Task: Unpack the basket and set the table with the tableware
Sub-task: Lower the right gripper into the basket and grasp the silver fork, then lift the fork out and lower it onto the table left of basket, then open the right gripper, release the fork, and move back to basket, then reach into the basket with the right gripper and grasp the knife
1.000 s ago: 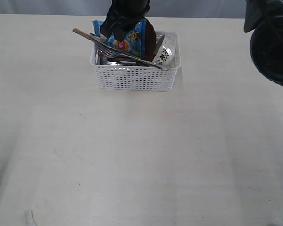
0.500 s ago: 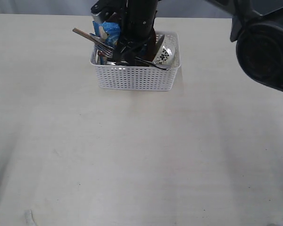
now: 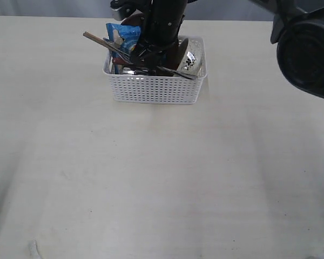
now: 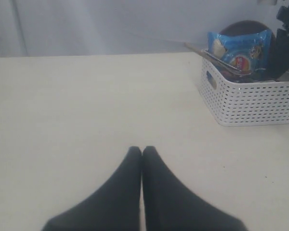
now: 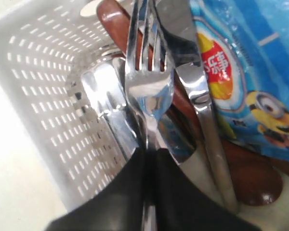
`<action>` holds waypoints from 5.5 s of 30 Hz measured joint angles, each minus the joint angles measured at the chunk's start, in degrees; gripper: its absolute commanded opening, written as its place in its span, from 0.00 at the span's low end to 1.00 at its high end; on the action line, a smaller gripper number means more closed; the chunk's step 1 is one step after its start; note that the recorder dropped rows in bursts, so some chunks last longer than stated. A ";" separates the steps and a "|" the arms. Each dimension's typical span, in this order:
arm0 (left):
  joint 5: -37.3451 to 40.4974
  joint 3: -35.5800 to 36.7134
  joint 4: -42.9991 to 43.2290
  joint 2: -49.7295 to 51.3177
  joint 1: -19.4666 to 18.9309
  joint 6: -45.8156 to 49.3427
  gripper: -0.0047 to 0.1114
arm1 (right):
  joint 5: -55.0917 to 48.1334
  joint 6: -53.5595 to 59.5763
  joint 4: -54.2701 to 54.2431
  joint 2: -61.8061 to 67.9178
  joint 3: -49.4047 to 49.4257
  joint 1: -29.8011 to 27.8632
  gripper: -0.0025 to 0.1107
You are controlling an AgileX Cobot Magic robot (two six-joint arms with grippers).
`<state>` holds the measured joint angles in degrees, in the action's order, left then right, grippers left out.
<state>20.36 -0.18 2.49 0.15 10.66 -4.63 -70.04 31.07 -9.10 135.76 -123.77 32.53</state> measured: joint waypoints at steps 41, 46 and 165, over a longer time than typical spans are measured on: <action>0.00 0.00 0.00 0.00 0.00 0.00 0.04 | 30.32 -78.22 8.33 -11.53 25.95 23.95 0.02; 0.00 0.00 0.00 0.00 0.00 0.00 0.04 | 29.57 -88.18 15.25 -8.59 25.94 23.95 0.02; 0.00 0.00 0.00 0.00 1.06 0.00 0.04 | 36.91 -3.66 -5.09 -2.74 13.03 2.90 0.43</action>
<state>20.36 -0.18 2.49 0.15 11.73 -4.63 -33.13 27.42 -14.19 133.02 -110.75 35.44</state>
